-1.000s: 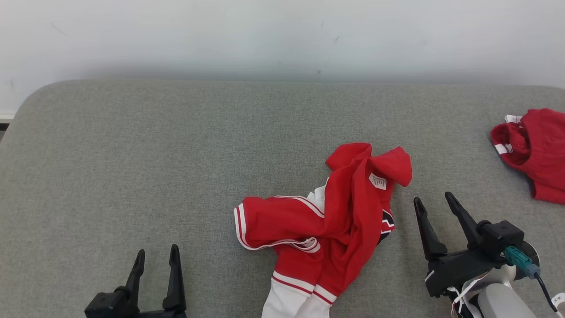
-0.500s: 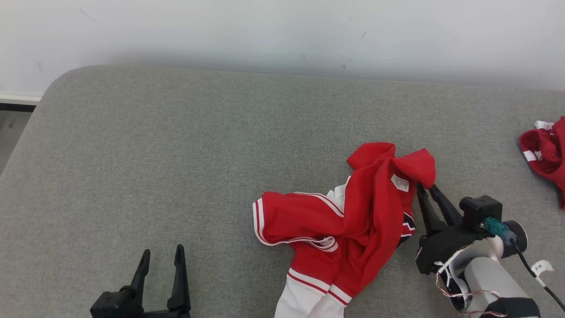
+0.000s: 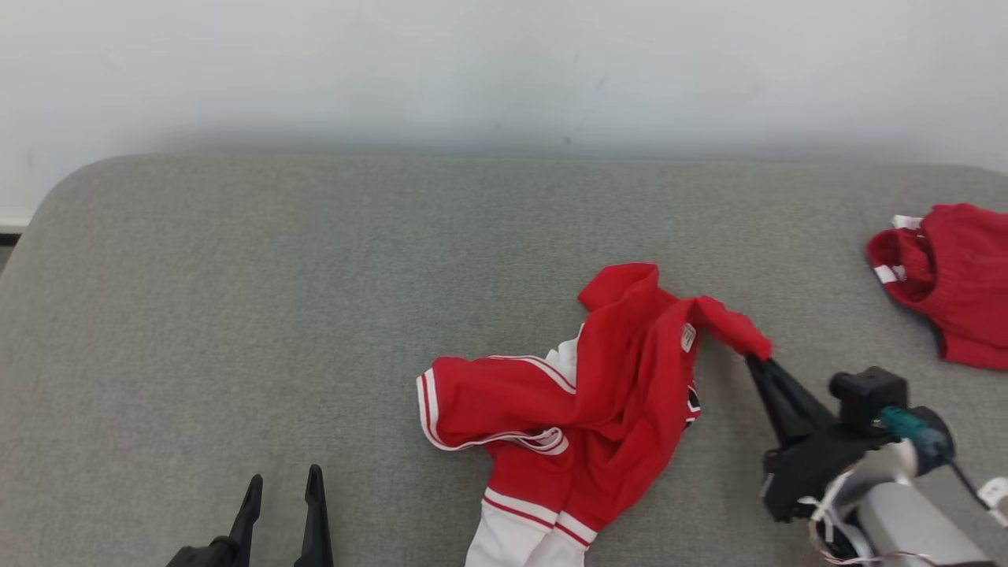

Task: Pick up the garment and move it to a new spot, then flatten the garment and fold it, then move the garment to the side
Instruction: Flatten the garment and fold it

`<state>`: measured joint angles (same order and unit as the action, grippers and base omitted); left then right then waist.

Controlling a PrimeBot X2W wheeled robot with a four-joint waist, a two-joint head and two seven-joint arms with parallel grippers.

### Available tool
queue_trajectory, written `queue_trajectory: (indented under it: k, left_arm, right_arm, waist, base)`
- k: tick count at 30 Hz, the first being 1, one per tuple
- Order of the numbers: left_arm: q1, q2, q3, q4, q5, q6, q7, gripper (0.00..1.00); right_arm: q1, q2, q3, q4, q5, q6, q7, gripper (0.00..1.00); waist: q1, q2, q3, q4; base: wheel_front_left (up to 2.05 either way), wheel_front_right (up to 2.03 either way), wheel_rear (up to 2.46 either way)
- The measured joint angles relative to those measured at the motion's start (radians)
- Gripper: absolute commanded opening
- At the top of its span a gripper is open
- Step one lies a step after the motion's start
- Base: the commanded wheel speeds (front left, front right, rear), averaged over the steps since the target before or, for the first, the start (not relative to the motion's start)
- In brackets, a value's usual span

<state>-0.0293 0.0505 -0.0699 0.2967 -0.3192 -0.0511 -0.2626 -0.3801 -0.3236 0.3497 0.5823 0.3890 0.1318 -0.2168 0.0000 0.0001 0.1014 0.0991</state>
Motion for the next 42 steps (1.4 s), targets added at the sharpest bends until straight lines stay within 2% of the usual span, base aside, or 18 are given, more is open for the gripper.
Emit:
queue_trajectory:
  k: [5,9,14,19,22,23,27,34,35,36,37,42]
  left_arm:
    - [0.013,0.0,-0.001,-0.002,-0.008,0.007,0.0,1.0]
    - [0.014,0.0,-0.005,-0.008,-0.017,0.011,0.0,1.0]
    - [0.013,0.0,-0.008,-0.009,-0.018,0.013,0.0,1.0]
    - [0.002,-0.001,-0.016,-0.001,-0.018,0.009,0.0,1.0]
    - [-0.008,0.0,-0.019,0.003,-0.017,0.007,0.0,1.0]
    - [-0.02,0.0,-0.025,0.006,-0.017,0.005,0.0,1.0]
    - [-0.029,0.0,-0.042,0.013,-0.017,0.001,0.0,1.0]
    - [-0.037,0.0,-0.068,0.021,-0.018,0.003,0.0,1.0]
    - [-0.038,0.0,-0.072,0.021,-0.019,0.004,0.0,1.0]
    - [-0.038,0.0,-0.076,0.022,-0.02,0.005,0.0,1.0]
    - [-0.038,0.0,-0.077,0.022,-0.02,0.007,0.0,1.0]
    - [-0.025,0.0,-0.053,0.016,-0.019,0.013,0.0,1.0]
  right_arm:
    - [0.124,-0.119,-0.038,-0.215,0.101,0.0,0.143,0.0]
    - [0.266,-0.169,-0.126,-0.428,0.159,0.0,0.282,0.0]
    - [0.404,-0.147,-0.256,-0.647,0.179,0.0,0.434,0.0]
    - [0.436,-0.121,-0.292,-0.698,0.171,0.0,0.5,0.0]
    - [0.383,-0.099,-0.263,-0.668,0.161,0.0,0.499,0.0]
    - [0.283,-0.088,-0.221,-0.577,0.137,0.0,0.479,0.0]
    - [0.123,-0.056,-0.166,-0.4,0.101,0.0,0.422,0.0]
    - [-0.119,-0.009,-0.108,0.0,0.031,0.0,0.238,0.0]
    - [-0.138,-0.001,-0.098,0.049,0.03,0.0,0.212,0.09]
    - [-0.153,0.003,-0.085,0.09,0.021,0.0,0.182,0.63]
    - [-0.167,0.007,-0.073,0.123,0.012,0.0,0.149,1.0]
    - [-0.215,0.02,-0.017,0.218,0.028,0.0,0.028,1.0]
  waist:
    - [0.0,-0.0001,-0.013,-0.043]
    - [-0.0001,-0.0001,-0.016,-0.07]
    - [0.0,-0.0002,-0.001,-0.087]
    - [0.0,-0.0001,0.01,-0.083]
    - [0.0,-0.0002,0.014,-0.071]
    - [0.0,-0.0002,0.02,-0.056]
    - [0.0,-0.0001,0.025,-0.028]
    - [0.0002,-0.0001,0.026,0.035]
    - [0.0001,-0.0001,0.024,0.045]
    - [0.0001,-0.0001,0.023,0.053]
    - [0.0001,-0.0001,0.021,0.061]
    - [0.0,-0.0001,0.007,0.066]
  base:
    - [0.0,0.0,0.0]
    - [0.0,0.0,0.0]
    - [0.0,0.0,0.0]
    - [0.0,0.0,0.0]
    - [0.0,0.0,0.0]
    - [0.0,0.0,0.0]
    - [0.0,0.0,0.0]
    - [0.0,0.0,0.0]
    - [0.0,0.0,0.0]
    - [0.0,0.0,0.0]
    - [0.0,0.0,0.0]
    - [0.0,0.0,0.0]
